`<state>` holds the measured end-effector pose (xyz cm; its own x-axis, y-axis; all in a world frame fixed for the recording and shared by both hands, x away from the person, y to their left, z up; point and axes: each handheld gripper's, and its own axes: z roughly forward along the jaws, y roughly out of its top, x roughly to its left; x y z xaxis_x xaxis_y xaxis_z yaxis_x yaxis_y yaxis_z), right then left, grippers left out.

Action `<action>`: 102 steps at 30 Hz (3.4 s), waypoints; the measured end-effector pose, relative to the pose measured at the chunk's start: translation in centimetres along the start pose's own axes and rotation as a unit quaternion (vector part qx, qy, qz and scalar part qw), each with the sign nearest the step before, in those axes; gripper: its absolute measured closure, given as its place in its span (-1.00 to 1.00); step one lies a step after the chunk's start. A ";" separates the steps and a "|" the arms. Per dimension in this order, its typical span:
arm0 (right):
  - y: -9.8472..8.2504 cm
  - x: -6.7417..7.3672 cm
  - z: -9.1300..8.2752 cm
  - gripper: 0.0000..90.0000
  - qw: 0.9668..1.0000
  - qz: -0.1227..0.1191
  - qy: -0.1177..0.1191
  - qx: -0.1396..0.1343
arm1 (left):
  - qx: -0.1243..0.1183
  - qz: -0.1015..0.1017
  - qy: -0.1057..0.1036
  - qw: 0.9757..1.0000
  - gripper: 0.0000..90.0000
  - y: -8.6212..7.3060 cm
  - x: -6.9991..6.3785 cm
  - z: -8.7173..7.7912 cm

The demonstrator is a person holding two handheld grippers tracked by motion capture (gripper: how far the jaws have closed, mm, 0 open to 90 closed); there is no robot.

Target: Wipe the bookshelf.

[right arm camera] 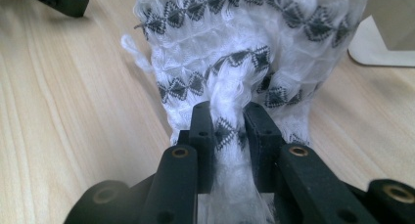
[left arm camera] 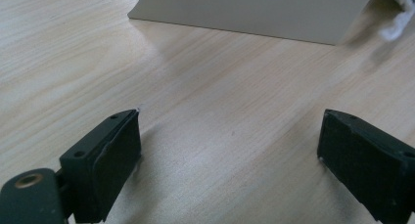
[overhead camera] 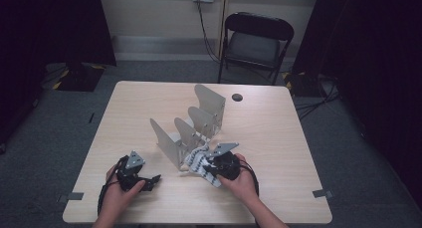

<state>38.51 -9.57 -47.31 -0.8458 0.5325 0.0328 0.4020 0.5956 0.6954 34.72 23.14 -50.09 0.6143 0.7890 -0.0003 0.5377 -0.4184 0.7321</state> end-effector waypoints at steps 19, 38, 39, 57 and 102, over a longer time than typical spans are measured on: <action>-1.5 -0.2 -1.5 0.70 1.000 -0.006 -0.006 0.010 | 0.000 0.000 0.000 1.000 -0.80 0.0 0.0 0.0; 3.0 -0.2 -8.0 0.70 0.997 -0.015 -0.026 -0.064 | 0.000 0.000 0.000 1.000 -0.80 0.0 0.0 0.0; 3.5 -0.1 -8.3 0.70 0.997 -0.017 -0.027 -0.069 | 0.000 -0.001 0.000 1.000 -0.80 0.0 0.0 0.0; 4.8 2.6 -2.6 0.70 0.998 -0.035 0.008 -0.045 | 0.000 0.000 0.000 1.000 -0.80 0.0 0.0 0.0; 1.6 0.9 -5.0 0.68 0.999 -0.008 0.000 -0.038 | 0.000 0.000 0.002 1.000 -0.80 0.0 0.0 0.0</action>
<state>36.65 -11.12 -42.59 -0.8518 0.5235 0.0212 0.3611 0.5573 0.7477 34.70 23.15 -50.08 0.6124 0.7906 0.0029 0.5376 -0.4191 0.7316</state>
